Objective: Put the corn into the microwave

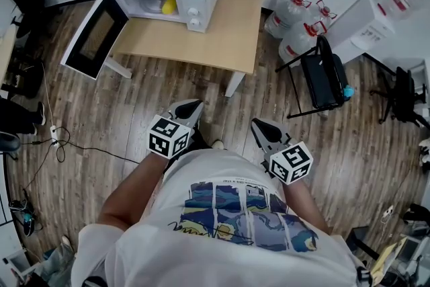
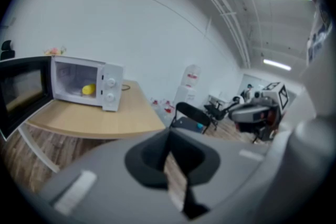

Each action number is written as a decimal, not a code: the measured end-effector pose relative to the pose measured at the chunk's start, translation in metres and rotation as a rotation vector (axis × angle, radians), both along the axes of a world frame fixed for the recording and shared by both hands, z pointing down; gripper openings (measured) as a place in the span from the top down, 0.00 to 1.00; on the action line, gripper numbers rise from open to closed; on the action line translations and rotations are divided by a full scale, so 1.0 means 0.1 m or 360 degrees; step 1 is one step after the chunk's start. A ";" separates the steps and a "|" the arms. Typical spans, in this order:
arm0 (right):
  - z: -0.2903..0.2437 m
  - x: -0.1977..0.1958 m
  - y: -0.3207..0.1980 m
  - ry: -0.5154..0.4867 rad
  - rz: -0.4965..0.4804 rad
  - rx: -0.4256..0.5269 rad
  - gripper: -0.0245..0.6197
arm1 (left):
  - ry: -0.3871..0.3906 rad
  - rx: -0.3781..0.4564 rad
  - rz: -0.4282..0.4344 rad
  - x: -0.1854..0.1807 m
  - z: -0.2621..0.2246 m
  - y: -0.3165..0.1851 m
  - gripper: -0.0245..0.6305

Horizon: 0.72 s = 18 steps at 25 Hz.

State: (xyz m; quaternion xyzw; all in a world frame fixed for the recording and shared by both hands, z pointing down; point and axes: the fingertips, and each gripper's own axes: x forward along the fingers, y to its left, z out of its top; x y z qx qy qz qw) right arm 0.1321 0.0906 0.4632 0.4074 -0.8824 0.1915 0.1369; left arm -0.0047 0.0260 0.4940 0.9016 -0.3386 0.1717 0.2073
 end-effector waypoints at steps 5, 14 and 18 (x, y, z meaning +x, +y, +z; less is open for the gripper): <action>0.01 0.00 0.02 0.0019 0.0000 0.0006 0.94 | 0.0001 -0.0002 0.0000 -0.01 0.01 0.01 0.95; 0.01 -0.02 0.00 0.0054 -0.0023 0.0023 0.95 | 0.0026 -0.0008 0.0019 -0.02 -0.01 0.01 0.95; 0.02 -0.05 0.00 0.0059 -0.0039 0.0022 0.95 | 0.0021 -0.0016 0.0024 -0.04 -0.02 0.02 0.95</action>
